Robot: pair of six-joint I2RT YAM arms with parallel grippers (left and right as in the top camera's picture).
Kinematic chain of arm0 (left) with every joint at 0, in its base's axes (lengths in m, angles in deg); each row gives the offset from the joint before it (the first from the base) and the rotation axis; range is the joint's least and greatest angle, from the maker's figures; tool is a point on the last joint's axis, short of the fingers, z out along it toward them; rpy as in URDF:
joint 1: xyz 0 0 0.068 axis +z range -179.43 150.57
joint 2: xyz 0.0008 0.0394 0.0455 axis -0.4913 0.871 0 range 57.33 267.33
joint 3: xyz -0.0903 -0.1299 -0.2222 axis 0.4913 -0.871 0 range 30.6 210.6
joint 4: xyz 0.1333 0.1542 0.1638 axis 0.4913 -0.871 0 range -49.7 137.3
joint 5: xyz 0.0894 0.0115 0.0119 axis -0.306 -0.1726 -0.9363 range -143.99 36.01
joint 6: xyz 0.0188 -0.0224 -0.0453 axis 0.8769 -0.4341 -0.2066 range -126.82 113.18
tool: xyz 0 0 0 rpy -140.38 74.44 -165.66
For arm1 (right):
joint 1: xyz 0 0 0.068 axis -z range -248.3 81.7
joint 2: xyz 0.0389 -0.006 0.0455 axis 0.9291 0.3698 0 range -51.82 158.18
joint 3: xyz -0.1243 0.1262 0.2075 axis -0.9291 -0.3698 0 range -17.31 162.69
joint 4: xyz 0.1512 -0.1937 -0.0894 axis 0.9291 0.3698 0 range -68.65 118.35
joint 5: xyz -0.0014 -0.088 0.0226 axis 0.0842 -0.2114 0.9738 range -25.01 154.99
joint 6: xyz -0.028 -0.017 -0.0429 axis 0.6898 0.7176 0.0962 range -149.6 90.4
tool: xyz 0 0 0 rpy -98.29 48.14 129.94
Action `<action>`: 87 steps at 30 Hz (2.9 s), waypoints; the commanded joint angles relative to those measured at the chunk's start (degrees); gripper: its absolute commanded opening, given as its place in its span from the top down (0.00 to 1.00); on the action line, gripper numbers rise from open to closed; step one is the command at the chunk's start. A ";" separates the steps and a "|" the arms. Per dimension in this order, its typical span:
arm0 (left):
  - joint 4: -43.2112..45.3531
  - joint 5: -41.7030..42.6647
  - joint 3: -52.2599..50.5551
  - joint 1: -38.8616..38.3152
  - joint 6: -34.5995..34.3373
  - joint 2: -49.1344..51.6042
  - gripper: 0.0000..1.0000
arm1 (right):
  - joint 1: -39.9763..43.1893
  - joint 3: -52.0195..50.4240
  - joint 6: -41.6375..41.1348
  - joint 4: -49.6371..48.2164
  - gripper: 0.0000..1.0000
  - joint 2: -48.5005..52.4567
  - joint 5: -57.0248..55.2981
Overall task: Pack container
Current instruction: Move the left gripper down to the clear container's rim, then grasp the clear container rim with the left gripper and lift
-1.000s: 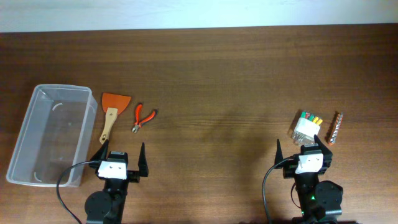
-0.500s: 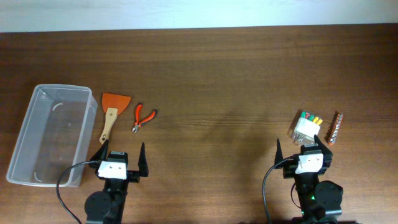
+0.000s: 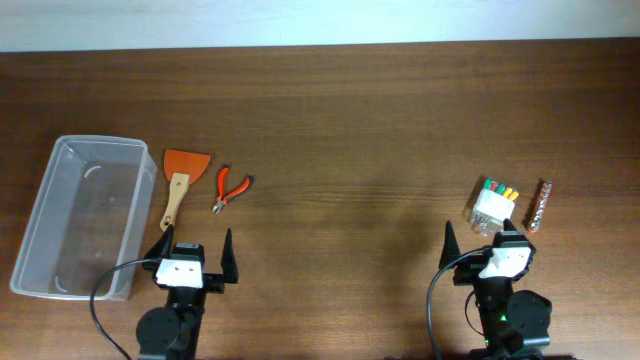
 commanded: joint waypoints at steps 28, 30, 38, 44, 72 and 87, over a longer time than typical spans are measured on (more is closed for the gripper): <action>-52.24 6.86 70.12 13.84 -10.40 69.81 0.01 | 0.24 63.80 -7.28 45.53 0.01 63.52 3.89; -54.05 6.99 70.14 13.86 -12.68 69.40 0.01 | 0.24 64.41 -7.26 46.88 0.01 64.74 3.87; -71.14 1.95 73.99 23.23 -36.26 68.02 0.01 | 0.24 65.26 -4.20 47.25 0.01 65.11 3.82; -73.75 0.11 73.99 37.00 -44.70 66.75 0.01 | 0.24 65.26 -3.98 47.30 0.01 65.26 3.87; -64.74 -6.47 68.15 55.45 -47.17 93.04 0.02 | 0.24 65.26 -2.71 50.93 0.01 65.26 3.82; -56.92 -6.69 68.19 55.45 -43.23 102.40 0.26 | 0.24 65.26 -2.73 51.08 0.01 65.26 3.82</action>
